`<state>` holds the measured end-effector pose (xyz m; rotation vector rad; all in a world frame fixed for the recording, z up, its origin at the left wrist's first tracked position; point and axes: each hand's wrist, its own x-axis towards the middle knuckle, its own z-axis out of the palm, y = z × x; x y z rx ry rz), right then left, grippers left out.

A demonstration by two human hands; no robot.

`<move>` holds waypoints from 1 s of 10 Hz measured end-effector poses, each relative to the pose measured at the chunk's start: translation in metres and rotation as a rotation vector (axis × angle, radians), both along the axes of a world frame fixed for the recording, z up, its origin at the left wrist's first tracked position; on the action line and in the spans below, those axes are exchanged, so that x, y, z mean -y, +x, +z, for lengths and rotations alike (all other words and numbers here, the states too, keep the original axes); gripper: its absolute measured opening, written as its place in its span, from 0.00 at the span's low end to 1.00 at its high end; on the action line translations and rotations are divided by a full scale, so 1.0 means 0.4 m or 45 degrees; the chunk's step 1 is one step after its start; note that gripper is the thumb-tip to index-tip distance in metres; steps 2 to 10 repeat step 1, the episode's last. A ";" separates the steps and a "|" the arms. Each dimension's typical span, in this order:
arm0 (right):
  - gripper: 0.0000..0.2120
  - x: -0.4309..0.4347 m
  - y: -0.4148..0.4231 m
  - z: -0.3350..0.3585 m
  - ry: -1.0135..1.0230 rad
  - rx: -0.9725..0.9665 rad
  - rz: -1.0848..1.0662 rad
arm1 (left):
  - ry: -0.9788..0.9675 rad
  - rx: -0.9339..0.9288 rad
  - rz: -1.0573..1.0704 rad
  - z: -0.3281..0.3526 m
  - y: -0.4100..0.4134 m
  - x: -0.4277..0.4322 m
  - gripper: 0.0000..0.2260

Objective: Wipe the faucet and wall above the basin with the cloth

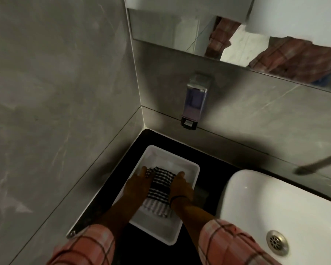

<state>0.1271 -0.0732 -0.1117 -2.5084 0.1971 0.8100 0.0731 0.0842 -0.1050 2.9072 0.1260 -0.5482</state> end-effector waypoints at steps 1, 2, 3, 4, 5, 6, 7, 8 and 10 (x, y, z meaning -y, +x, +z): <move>0.35 0.015 -0.016 0.037 0.024 0.077 0.112 | 0.099 -0.064 0.089 0.023 0.008 0.024 0.28; 0.35 0.015 -0.016 0.037 0.024 0.077 0.112 | 0.099 -0.064 0.089 0.023 0.008 0.024 0.28; 0.35 0.015 -0.016 0.037 0.024 0.077 0.112 | 0.099 -0.064 0.089 0.023 0.008 0.024 0.28; 0.35 0.015 -0.016 0.037 0.024 0.077 0.112 | 0.099 -0.064 0.089 0.023 0.008 0.024 0.28; 0.35 0.015 -0.016 0.037 0.024 0.077 0.112 | 0.099 -0.064 0.089 0.023 0.008 0.024 0.28; 0.35 0.015 -0.016 0.037 0.024 0.077 0.112 | 0.099 -0.064 0.089 0.023 0.008 0.024 0.28; 0.35 0.015 -0.016 0.037 0.024 0.077 0.112 | 0.099 -0.064 0.089 0.023 0.008 0.024 0.28; 0.35 0.015 -0.016 0.037 0.024 0.077 0.112 | 0.099 -0.064 0.089 0.023 0.008 0.024 0.28; 0.35 0.015 -0.016 0.037 0.024 0.077 0.112 | 0.099 -0.064 0.089 0.023 0.008 0.024 0.28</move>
